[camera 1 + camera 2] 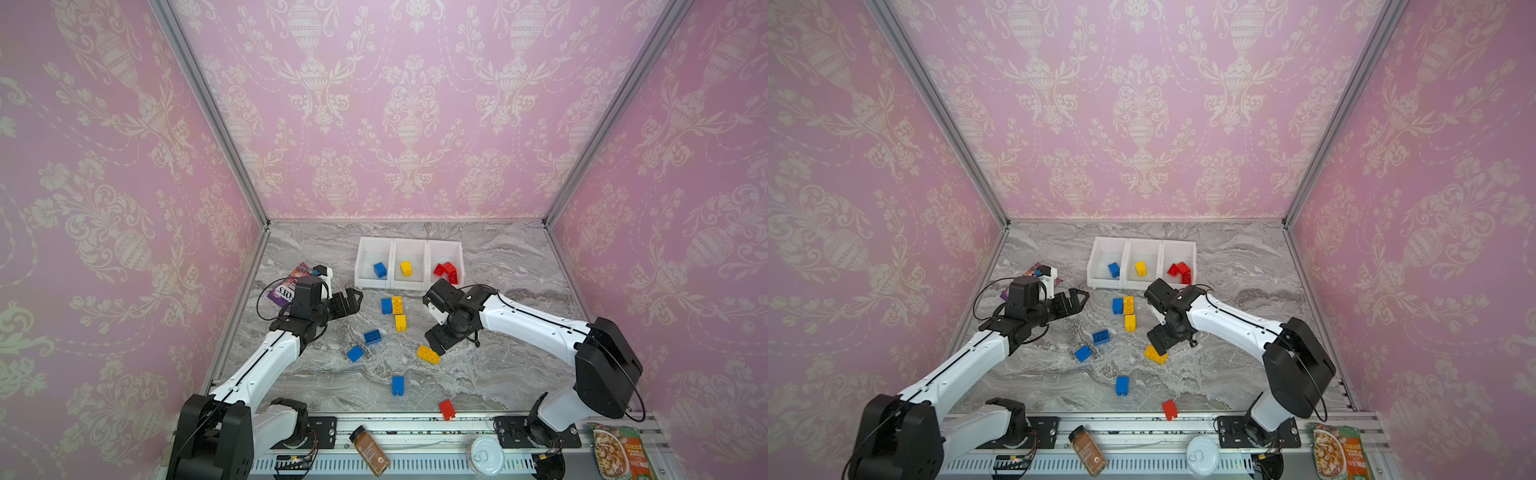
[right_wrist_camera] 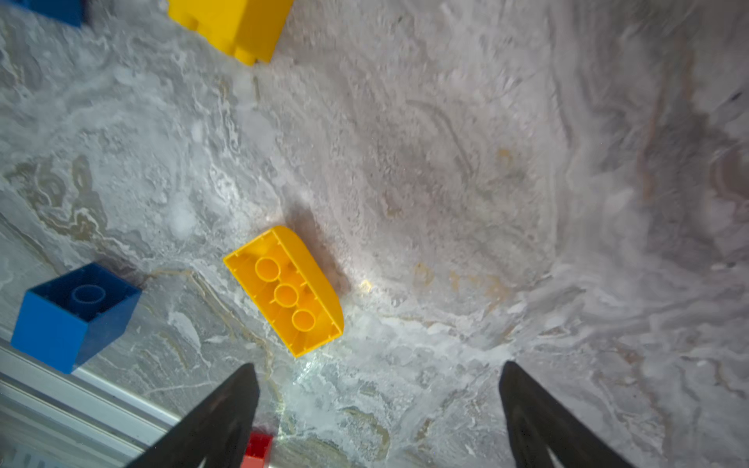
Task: Sort the legos into containers by color
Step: Pick up the lego from the bottom-center of the table.
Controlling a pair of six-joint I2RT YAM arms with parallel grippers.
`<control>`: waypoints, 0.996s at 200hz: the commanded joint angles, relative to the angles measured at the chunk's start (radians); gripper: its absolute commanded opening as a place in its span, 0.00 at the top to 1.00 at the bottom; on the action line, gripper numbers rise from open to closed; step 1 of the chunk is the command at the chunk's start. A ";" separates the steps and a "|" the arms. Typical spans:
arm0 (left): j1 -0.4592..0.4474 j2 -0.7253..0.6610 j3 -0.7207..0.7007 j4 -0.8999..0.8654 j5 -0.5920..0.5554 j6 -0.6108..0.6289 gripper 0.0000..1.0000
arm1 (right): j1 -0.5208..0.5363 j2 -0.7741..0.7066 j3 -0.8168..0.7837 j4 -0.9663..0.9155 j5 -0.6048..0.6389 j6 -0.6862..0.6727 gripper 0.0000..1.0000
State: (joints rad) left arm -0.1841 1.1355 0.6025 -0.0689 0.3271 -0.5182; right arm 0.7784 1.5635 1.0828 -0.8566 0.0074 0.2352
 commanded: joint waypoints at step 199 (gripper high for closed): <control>0.009 0.012 -0.006 -0.008 0.000 -0.005 0.01 | 0.524 -0.057 -0.231 0.014 0.048 0.650 0.29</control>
State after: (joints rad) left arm -0.1841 1.1408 0.6025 -0.0685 0.3275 -0.5186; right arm 1.2987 1.4879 0.8349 -0.7944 0.0257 0.8612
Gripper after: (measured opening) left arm 0.993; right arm 0.722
